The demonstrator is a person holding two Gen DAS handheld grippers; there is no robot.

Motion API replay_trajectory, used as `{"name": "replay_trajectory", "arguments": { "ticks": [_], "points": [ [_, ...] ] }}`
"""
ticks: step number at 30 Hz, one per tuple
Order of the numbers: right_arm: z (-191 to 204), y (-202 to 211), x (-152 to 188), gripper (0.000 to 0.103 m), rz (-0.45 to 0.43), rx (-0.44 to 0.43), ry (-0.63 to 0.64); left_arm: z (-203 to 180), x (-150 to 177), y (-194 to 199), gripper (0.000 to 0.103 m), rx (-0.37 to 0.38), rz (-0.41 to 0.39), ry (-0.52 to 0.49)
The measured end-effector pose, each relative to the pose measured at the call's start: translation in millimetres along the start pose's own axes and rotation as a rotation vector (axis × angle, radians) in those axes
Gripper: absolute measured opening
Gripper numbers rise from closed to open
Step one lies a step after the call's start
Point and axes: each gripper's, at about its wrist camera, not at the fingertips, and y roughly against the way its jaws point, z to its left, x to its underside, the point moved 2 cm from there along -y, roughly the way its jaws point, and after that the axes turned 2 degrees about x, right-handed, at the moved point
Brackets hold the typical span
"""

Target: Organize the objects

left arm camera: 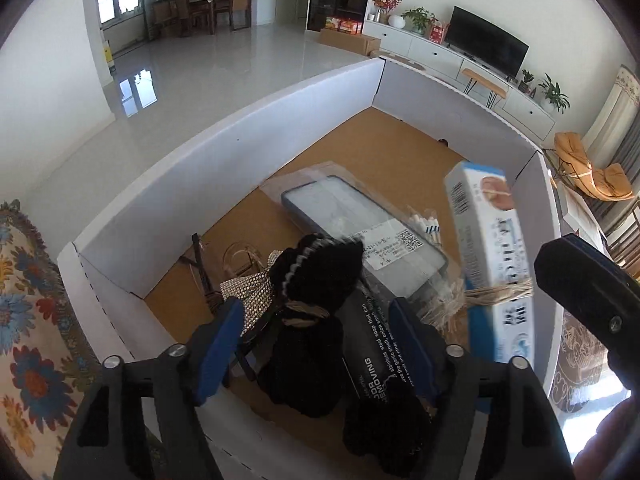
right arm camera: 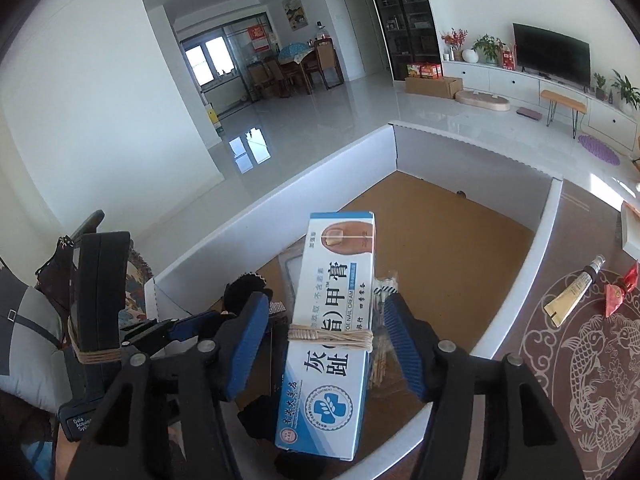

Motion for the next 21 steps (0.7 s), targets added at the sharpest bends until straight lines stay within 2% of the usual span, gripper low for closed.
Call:
{"name": "replay_trajectory", "arguments": {
  "ticks": [1,3,5,7,10,13,16,19,21],
  "points": [
    [1.6,-5.9,2.5,0.081,0.011,0.002,-0.003,-1.2,4.1,0.7,0.095,-0.02,-0.018,-0.008],
    [0.6,-6.8,9.8,0.082,0.016,-0.004,-0.024,-5.6,10.1,2.9,0.095,-0.033,-0.042,-0.031],
    [-5.9,0.5,18.4,0.091,0.0,0.003,-0.045,-8.7,12.8,6.2,0.095,-0.029,-0.062,-0.039],
    [-18.4,16.4,30.1,0.097,-0.029,0.037,-0.061,-12.9,16.3,13.0,0.095,-0.024,-0.095,-0.036],
    [-44.0,45.2,48.1,0.098,-0.081,0.122,-0.075,-22.9,30.6,32.4,0.095,0.0,-0.163,-0.023],
    [-81.7,79.5,76.3,0.103,-0.13,0.246,-0.076,-46.3,46.1,53.7,0.095,0.067,-0.226,-0.037],
    [-133.0,108.3,114.4,0.103,-0.132,0.393,-0.095,-77.5,63.1,74.3,0.095,0.146,-0.272,-0.082],
    [-185.8,127.8,160.0,0.103,-0.079,0.552,-0.124,-115.5,79.3,96.0,0.095,0.267,-0.301,-0.13],
    [-220.6,142.5,190.8,0.103,-0.026,0.622,-0.175,-143.7,95.4,107.5,0.096,0.353,-0.306,-0.171]
  ]
}}
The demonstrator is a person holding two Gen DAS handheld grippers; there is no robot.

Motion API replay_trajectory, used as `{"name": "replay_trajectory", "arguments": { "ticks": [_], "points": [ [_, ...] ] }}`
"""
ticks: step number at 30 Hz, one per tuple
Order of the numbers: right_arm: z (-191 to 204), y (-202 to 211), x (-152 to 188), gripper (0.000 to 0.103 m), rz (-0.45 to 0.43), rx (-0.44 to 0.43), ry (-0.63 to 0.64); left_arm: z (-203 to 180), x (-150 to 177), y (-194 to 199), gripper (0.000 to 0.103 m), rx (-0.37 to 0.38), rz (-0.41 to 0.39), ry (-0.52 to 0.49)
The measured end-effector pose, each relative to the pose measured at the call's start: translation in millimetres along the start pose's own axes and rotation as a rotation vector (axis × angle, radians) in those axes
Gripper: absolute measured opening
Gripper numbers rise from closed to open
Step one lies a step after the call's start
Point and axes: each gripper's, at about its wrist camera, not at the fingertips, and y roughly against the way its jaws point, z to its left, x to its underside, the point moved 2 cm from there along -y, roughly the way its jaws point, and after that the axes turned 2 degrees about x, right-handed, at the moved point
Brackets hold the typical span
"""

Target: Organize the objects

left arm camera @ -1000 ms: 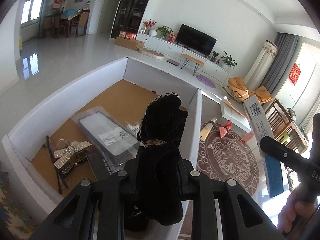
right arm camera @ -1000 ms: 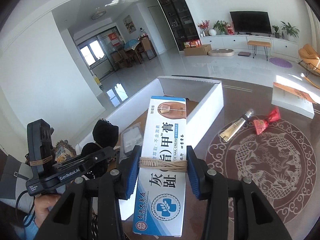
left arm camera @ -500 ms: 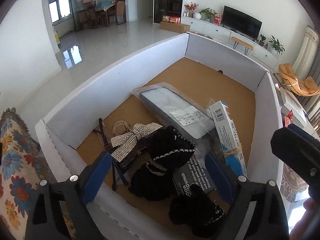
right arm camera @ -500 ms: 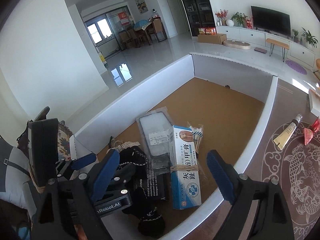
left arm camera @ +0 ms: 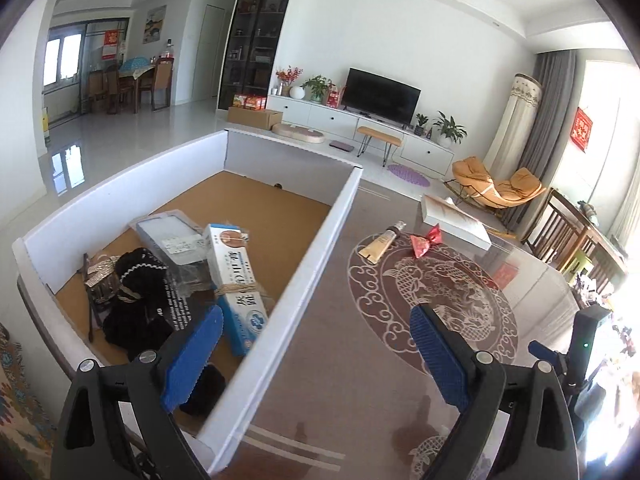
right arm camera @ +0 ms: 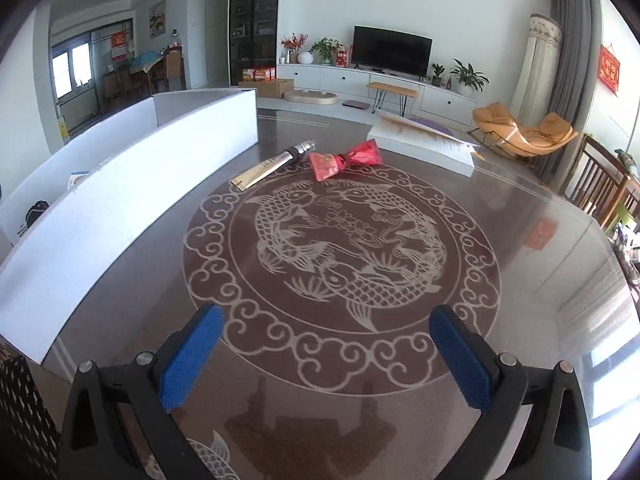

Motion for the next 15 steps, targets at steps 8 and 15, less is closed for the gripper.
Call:
{"name": "replay_trajectory", "arguments": {
  "ticks": [8,15],
  "points": [
    [-92.6,-8.4,64.0,0.103,0.144,0.123,-0.166,-113.7,67.9,-33.7,0.103,0.204,0.179,-0.219],
    [-98.8,-11.7,76.0,0.103,0.174,0.1,-0.211,-112.2,110.7,-77.5,0.103,0.144,0.313,-0.247]
  ]
}}
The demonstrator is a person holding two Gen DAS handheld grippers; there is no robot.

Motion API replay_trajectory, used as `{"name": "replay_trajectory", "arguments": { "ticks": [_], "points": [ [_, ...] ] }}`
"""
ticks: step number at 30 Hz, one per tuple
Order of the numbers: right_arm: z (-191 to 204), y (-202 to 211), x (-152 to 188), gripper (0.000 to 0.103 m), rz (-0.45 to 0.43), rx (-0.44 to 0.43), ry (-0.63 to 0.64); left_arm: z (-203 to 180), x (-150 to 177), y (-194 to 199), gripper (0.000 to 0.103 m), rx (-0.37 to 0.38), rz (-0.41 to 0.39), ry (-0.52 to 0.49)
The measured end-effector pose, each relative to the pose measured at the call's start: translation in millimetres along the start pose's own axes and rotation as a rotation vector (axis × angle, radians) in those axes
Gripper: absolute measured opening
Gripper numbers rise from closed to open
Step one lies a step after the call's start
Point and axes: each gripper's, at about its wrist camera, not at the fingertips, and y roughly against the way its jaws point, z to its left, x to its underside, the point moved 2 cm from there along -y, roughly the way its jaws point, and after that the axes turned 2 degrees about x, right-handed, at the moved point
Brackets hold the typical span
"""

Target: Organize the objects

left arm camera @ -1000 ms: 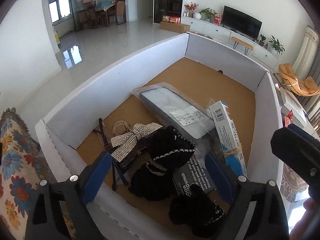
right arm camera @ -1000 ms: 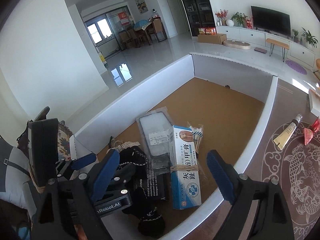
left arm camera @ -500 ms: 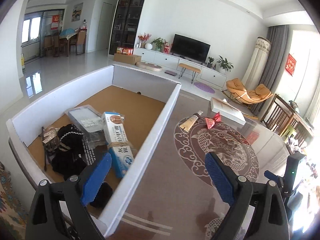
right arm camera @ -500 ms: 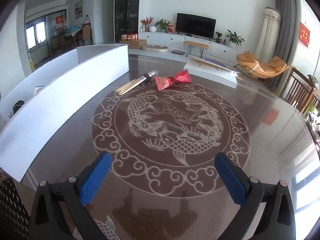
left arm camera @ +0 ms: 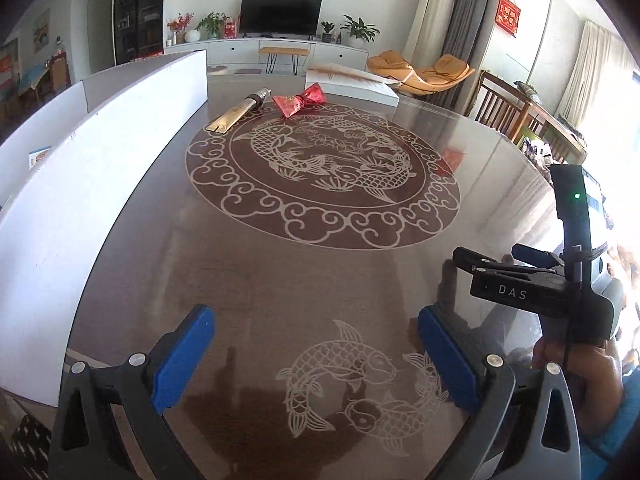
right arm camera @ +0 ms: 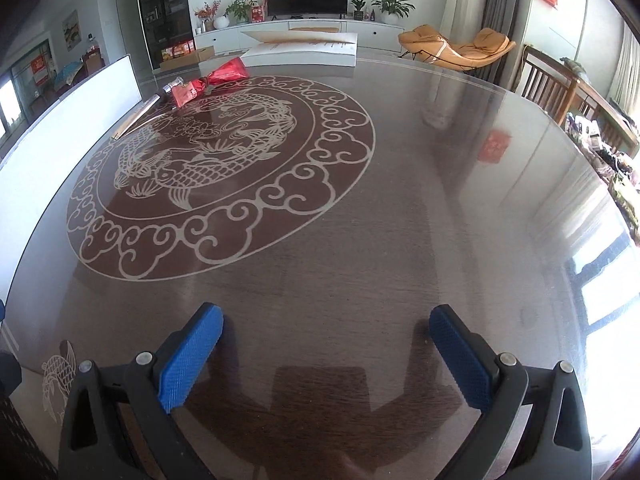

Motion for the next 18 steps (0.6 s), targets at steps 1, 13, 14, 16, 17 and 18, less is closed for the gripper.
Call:
{"name": "replay_trajectory", "arguments": {
  "ticks": [1,13,14,16,17,18],
  "points": [
    [1.1,-0.5,-0.4,0.103,0.0,-0.003,0.0,4.6,2.8,-3.5,0.103,-0.008,0.011,0.009],
    [4.7,-0.6,0.8,0.103,-0.009,-0.004,-0.01,26.4,13.1,-19.3,0.103,-0.078,0.057,0.059],
    [4.7,-0.6,0.9,0.103,-0.009,-0.005,-0.01,26.7,13.4,-19.6,0.103,-0.082,0.057,0.057],
    [4.7,-0.7,0.9,0.103,-0.009,-0.005,-0.01,26.5,13.0,-20.6,0.103,-0.094,0.059,0.049],
    [4.8,-0.7,0.9,0.103,-0.009,-0.005,-0.01,26.6,13.1,-21.1,0.103,-0.098,0.061,0.048],
    [4.7,-0.7,0.9,0.103,-0.009,-0.005,-0.01,26.5,13.2,-21.5,0.103,-0.105,0.06,0.046]
  ]
}}
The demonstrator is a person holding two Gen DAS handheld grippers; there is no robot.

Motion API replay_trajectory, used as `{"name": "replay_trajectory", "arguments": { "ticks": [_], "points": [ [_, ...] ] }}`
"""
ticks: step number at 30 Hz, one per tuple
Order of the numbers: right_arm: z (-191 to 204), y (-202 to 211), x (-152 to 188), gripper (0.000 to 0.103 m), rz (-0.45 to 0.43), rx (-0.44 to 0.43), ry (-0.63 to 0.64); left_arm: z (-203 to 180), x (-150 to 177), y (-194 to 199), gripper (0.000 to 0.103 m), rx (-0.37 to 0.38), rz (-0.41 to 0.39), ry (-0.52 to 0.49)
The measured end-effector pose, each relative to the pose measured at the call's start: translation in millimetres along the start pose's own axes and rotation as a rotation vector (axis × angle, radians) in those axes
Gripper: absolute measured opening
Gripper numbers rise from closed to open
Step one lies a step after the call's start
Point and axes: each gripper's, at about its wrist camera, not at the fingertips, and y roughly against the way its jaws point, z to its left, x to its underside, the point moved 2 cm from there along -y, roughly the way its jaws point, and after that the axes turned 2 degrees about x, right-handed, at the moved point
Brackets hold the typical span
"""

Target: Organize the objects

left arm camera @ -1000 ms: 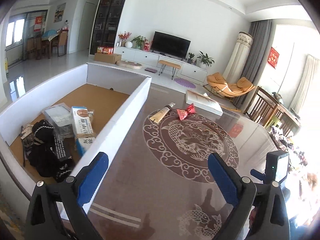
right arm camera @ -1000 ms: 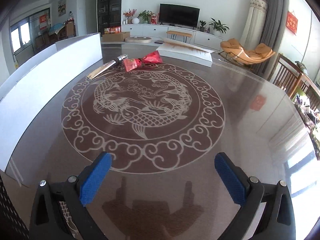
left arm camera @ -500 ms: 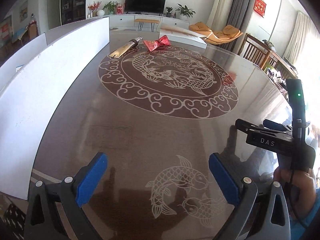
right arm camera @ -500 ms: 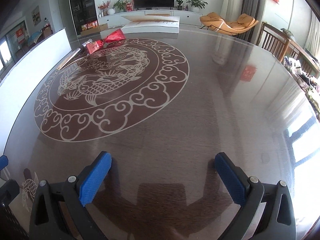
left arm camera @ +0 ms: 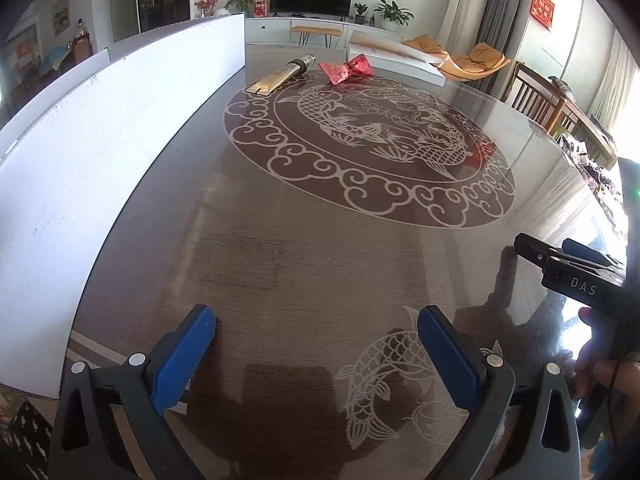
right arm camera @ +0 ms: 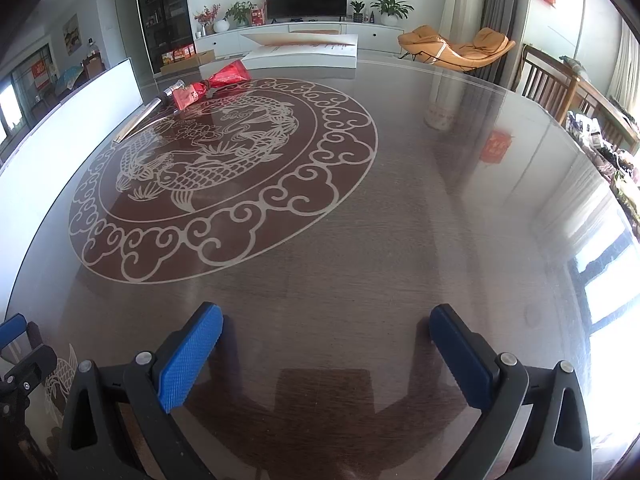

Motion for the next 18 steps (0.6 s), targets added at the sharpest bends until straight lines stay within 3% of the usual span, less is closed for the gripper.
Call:
{"name": "replay_trajectory", "arguments": {
  "ticks": [7,18],
  "points": [
    [-0.1,0.1,0.0,0.103,0.0,0.0,0.0,-6.2,-0.6,-6.3,0.103,-0.082,0.024,-0.05],
    [-0.2,0.2,0.2,0.103,0.0,0.0,-0.001,-7.7,-5.9,-10.3,0.103,-0.089,0.049,-0.042]
  ]
}}
